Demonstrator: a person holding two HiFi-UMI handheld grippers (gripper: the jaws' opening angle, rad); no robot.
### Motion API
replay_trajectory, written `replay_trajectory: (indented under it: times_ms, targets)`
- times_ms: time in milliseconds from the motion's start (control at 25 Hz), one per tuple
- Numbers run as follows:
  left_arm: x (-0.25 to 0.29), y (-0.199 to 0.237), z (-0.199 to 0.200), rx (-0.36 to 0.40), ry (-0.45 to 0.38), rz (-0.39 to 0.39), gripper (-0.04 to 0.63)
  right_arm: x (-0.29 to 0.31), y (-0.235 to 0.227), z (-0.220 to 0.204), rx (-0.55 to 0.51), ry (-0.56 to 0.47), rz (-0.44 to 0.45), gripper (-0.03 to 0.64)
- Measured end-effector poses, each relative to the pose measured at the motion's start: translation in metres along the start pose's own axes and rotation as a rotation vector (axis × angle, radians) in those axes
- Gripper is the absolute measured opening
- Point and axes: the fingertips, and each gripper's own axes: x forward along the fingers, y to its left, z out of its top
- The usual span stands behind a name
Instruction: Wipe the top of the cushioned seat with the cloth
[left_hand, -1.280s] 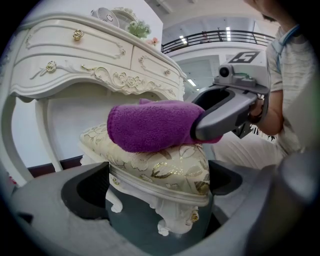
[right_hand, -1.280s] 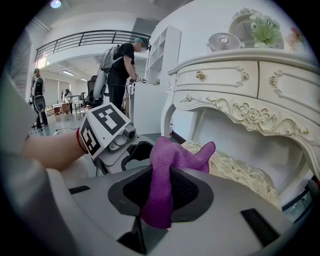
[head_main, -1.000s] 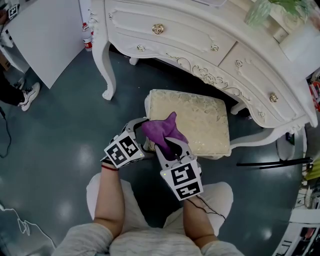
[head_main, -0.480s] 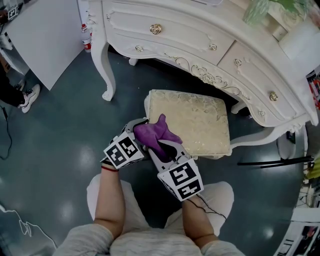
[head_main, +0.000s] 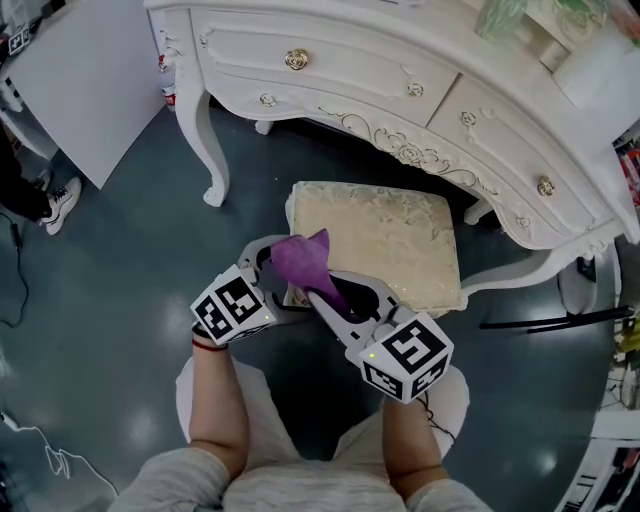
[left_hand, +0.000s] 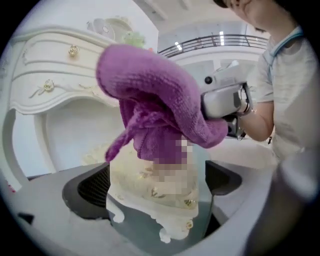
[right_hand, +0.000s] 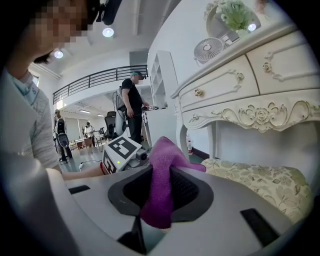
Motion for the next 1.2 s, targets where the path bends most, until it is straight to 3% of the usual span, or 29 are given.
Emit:
replay_trajectory:
  times_ms: [280,360,440,520,720,880,1040,1200]
  targets:
    - [-0.027,0.015,0.068,0.035,-0.307,0.092,0.588,-0.033,-0.028,0.026,-0.06,-0.101,0.004,0.087]
    - [-0.026,0.015,0.079,0.073,-0.35,0.109,0.586,-0.043,-0.045,0.031,-0.073,-0.121,-0.026,0.087]
    - [-0.021,0.011,0.084,0.104,-0.34,0.108,0.572,-0.051,-0.061,0.034,-0.084,-0.132,-0.057,0.087]
    - [-0.015,0.006,0.09,0.09,-0.339,0.099,0.516,-0.059,-0.076,0.034,-0.087,-0.14,-0.086,0.087]
    - [-0.006,0.004,0.102,0.1,-0.386,0.112,0.261,-0.081,-0.103,0.029,-0.069,-0.198,-0.159,0.087]
    - [0.005,0.003,0.096,0.122,-0.335,0.112,0.073,-0.092,-0.116,0.019,-0.056,-0.23,-0.198,0.087]
    - [0.017,-0.003,0.098,0.134,-0.325,0.099,0.014,-0.105,-0.122,0.009,-0.043,-0.254,-0.217,0.087]
    - [0.025,-0.011,0.101,0.128,-0.333,0.08,0.012,-0.11,-0.127,0.006,-0.033,-0.265,-0.228,0.086]
